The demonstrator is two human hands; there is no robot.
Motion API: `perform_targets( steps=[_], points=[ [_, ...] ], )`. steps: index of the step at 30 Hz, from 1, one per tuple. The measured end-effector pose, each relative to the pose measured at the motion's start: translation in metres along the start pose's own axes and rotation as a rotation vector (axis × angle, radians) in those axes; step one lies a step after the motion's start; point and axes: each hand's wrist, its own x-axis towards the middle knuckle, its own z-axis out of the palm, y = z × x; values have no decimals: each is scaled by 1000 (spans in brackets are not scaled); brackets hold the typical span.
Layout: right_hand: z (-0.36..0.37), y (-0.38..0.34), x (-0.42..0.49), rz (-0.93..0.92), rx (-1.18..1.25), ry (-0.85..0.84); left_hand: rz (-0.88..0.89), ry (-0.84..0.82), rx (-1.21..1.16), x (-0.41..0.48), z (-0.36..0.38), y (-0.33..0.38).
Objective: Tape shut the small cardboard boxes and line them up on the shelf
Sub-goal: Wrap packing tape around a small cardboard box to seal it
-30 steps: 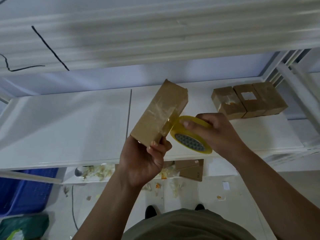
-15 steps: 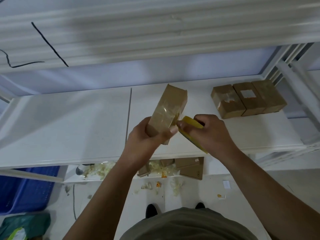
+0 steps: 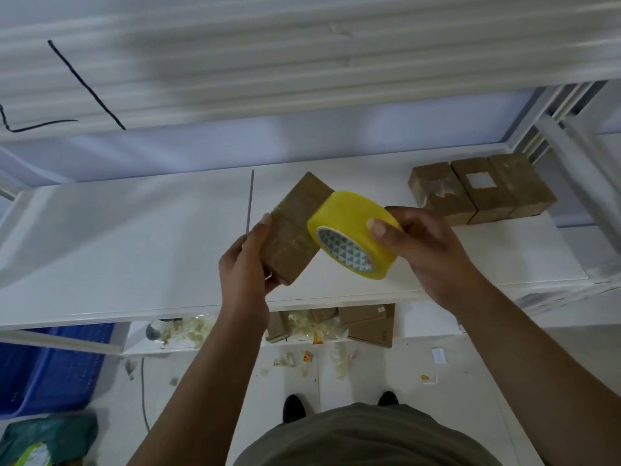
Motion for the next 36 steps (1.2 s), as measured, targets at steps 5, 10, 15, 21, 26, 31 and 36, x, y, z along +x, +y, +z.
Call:
perform_targets(
  steps=[5,10,15,21,26,31,36],
  points=[
    [6,9,-14,84,-236,123,-88,-43,-253,3,0,12],
    [11,11,-11,169,-268,137,-342,-206,-472,-7,3,9],
    [13,4,-1,129,-285,119,-632,-355,-562,-16,8,-11],
    [10,16,-1,156,-229,87,-472,-475,-201,-2,-2,-16],
    [1,26,4,228,-344,44,-278,-520,51,17,-20,-17],
    [-5,29,21,268,-452,-81,-401,-749,-92,19,-27,-32],
    [-21,40,37,326,-499,-231,-337,-638,-18,31,-40,-45]
  ],
)
